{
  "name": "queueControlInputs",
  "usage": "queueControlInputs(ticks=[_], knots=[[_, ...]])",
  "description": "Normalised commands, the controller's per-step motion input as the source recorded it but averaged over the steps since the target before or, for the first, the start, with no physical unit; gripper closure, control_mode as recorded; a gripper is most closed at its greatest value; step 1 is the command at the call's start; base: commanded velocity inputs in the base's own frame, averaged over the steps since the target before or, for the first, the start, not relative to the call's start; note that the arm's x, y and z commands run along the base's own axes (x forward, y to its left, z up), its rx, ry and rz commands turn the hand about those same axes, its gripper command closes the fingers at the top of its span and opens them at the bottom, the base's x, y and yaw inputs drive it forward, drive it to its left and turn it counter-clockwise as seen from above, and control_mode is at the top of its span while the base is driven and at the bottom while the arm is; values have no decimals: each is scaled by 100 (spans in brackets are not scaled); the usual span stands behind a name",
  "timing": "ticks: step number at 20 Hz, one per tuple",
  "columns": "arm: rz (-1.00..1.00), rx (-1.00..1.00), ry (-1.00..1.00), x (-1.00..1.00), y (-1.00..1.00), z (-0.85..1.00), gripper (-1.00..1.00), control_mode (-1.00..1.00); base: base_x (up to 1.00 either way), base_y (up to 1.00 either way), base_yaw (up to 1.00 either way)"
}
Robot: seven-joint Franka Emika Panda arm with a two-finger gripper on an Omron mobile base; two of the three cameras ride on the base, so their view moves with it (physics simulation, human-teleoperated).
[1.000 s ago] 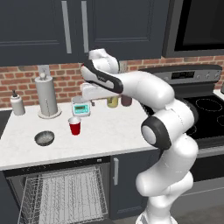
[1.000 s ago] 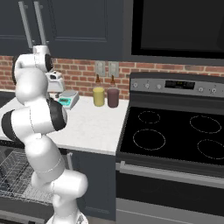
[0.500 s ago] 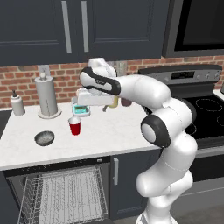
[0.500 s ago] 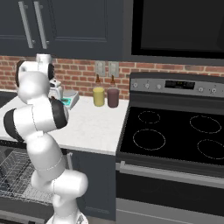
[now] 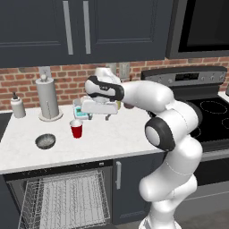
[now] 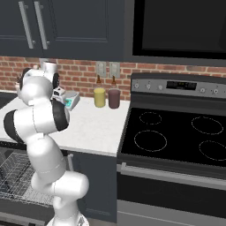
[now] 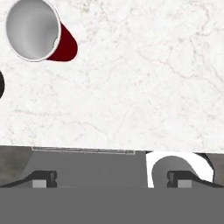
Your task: Pick up the cup and bowl from the counter, place them in the dishwasher, and close the dishwasher door.
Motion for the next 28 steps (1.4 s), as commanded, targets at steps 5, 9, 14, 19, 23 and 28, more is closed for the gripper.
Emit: queueControlInputs(ticks=[5, 9, 14, 19, 23, 28], knots=[[0, 0, 0, 34, 8, -1, -100, -100, 0, 0, 0], [0, 0, 0, 23, 0, -9, -100, -100, 0, 0, 0], [0, 0, -1, 25, 4, -21, -100, -100, 0, 0, 0], [0, 0, -4, 21, 19, -26, -100, -100, 0, 0, 0], [0, 0, 0, 37, 29, -20, -100, -100, 0, 0, 0], [0, 0, 0, 24, 28, -12, -100, -100, 0, 0, 0]])
